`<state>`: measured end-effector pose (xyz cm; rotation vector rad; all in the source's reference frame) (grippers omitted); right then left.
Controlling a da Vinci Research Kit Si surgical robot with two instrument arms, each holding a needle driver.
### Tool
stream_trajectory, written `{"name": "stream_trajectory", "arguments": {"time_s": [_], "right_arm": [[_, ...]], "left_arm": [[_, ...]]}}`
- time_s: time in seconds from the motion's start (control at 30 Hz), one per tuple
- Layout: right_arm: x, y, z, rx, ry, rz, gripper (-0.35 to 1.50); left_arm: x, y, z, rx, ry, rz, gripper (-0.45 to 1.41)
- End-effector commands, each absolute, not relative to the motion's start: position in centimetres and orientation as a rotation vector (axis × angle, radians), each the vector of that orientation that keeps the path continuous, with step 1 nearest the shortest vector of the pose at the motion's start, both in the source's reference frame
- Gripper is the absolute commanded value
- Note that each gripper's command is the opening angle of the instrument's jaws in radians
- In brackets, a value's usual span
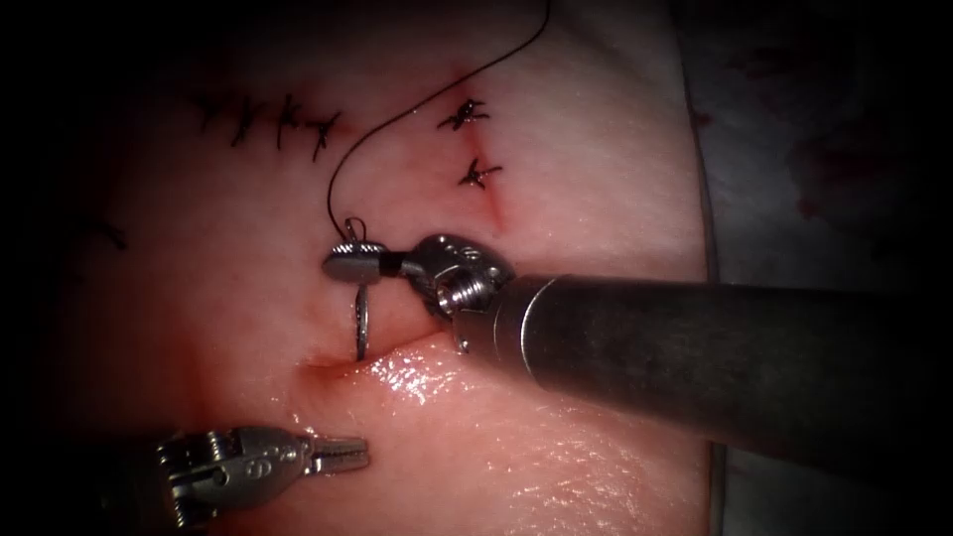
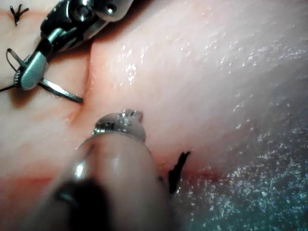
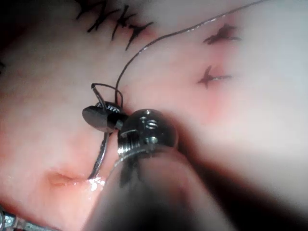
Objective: Wound Closure
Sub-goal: Use the right gripper to throw the needle through the bottom of the cut.
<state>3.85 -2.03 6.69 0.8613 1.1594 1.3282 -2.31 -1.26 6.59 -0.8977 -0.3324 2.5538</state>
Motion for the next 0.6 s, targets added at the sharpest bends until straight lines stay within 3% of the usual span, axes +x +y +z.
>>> {"name": "stream_trajectory", "arguments": {"time_s": [0.03,0.6], "right_arm": [[3.97,-2.02,6.69,0.849,1.151,1.336,-0.35],[4.10,-2.23,6.44,0.887,0.999,1.445,-0.35]], "left_arm": [[-2.36,-1.27,6.65,-0.899,-0.332,2.554,-0.23],[-2.33,-1.27,6.65,-0.901,-0.333,2.556,-0.28]]}}
